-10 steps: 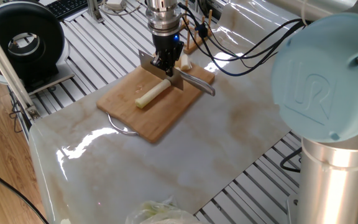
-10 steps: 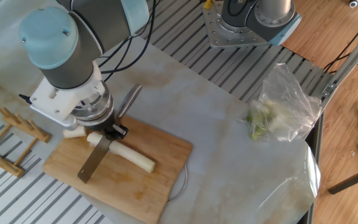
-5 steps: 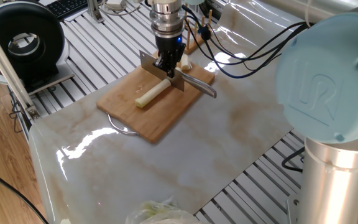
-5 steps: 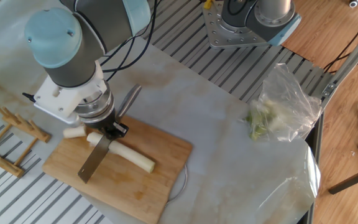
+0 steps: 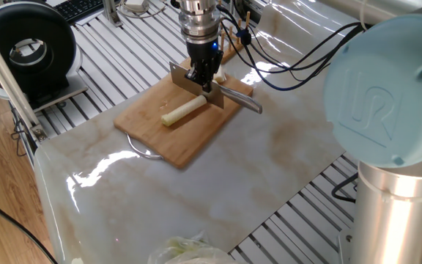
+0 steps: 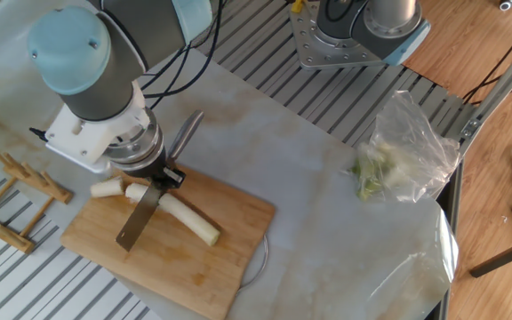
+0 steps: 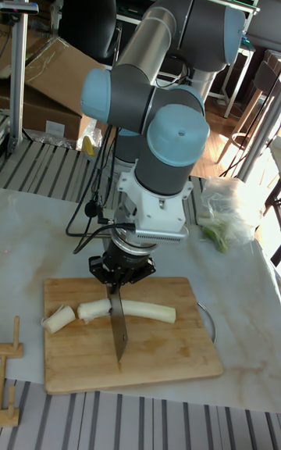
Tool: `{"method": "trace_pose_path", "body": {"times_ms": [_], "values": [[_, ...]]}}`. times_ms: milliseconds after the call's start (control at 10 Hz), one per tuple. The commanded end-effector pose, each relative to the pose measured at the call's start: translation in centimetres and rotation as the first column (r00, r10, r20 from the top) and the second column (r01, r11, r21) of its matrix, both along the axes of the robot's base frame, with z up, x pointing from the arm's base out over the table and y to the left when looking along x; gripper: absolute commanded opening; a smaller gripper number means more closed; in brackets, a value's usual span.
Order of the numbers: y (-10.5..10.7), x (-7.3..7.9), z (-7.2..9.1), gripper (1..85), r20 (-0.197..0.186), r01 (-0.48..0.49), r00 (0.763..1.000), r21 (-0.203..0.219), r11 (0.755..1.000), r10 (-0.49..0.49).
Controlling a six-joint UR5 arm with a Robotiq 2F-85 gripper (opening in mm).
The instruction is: Chop the scallions
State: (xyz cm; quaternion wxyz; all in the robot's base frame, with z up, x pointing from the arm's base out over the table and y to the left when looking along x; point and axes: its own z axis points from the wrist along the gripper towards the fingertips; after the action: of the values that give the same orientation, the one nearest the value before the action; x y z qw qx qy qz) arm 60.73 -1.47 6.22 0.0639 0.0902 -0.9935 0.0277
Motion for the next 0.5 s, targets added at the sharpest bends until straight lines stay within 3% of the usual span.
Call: {"method": "trace_pose_path", "body": {"times_ms": [0, 400], "values": [[0.27, 0.48, -0.61, 1.3, 0.007, 0.018, 1.0, -0.003, 1.0, -0.018], [-0.1, 0.44, -0.69, 1.3, 0.018, 0.003, 1.0, 0.011, 1.0, -0.003]]}}
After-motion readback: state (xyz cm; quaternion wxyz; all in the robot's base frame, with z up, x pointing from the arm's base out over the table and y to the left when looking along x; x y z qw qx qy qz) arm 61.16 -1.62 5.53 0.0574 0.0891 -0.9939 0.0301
